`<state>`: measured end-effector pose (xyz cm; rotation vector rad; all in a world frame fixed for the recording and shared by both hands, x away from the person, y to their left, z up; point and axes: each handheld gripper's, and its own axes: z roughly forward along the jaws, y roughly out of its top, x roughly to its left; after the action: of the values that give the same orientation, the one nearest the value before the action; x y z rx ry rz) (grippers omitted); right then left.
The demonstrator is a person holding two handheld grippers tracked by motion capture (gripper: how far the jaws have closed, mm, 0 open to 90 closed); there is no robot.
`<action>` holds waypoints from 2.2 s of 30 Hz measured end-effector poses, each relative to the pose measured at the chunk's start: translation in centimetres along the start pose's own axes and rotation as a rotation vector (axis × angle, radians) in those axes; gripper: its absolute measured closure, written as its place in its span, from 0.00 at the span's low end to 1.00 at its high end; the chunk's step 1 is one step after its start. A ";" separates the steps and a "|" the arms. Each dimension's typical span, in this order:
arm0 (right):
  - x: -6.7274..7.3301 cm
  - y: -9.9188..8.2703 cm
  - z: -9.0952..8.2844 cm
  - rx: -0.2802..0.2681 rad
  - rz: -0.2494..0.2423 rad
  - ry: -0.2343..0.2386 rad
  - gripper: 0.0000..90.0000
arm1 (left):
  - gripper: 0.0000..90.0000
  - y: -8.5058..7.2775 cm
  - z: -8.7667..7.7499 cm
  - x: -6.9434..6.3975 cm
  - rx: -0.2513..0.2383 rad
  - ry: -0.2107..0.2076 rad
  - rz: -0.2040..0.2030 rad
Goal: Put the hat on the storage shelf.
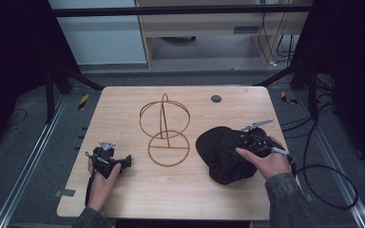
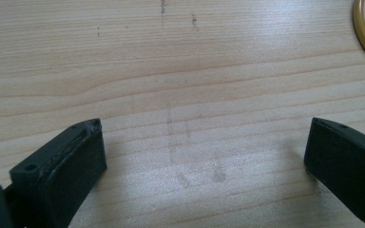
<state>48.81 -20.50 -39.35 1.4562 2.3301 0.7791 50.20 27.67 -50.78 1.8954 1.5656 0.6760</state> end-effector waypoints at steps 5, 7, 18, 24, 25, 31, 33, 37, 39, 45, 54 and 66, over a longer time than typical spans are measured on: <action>-0.4 0.0 0.7 0.028 0.005 0.022 0.22 | 0.00 0.0 0.0 -0.1 0.000 -0.001 0.003; -0.5 -0.1 0.8 0.036 0.000 0.031 0.29 | 0.00 0.0 0.0 -0.1 0.000 -0.003 0.003; -1.0 -0.5 1.1 0.058 -0.025 0.102 0.83 | 0.00 0.0 0.0 -0.2 0.000 -0.004 0.004; -1.2 -0.1 0.6 0.042 -0.034 0.122 0.93 | 0.00 0.0 0.0 -0.2 0.001 -0.003 0.006; -1.2 0.0 0.4 0.041 -0.033 0.127 0.93 | 0.00 0.0 0.0 -0.2 0.001 -0.003 0.005; -1.5 0.9 -1.2 0.017 -0.016 0.157 0.95 | 0.00 0.0 0.0 -0.2 0.001 -0.004 0.004; -1.7 1.2 -1.8 0.004 -0.007 0.163 0.95 | 0.00 0.0 0.0 -0.2 0.001 -0.004 0.005; -2.0 1.6 -3.0 -0.025 -0.005 0.156 0.95 | 0.00 0.0 0.0 -0.2 0.002 -0.004 0.007; -2.3 1.8 -4.1 -0.058 0.002 0.165 0.95 | 0.00 0.0 0.0 -0.2 0.002 -0.006 0.007; -2.5 2.1 -5.7 -0.091 0.009 0.166 0.95 | 0.00 0.0 0.0 -0.2 0.002 -0.007 0.007; -2.7 2.9 -7.4 -0.141 0.031 0.176 0.95 | 0.00 0.0 0.0 -0.2 0.002 -0.008 0.007; -3.2 4.3 -10.6 -0.240 0.054 0.141 0.95 | 0.00 0.0 0.0 -0.3 0.000 -0.010 0.008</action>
<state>48.09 -24.96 -28.35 1.4041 2.2095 1.1670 50.12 27.40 -50.79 1.9036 1.5523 0.6691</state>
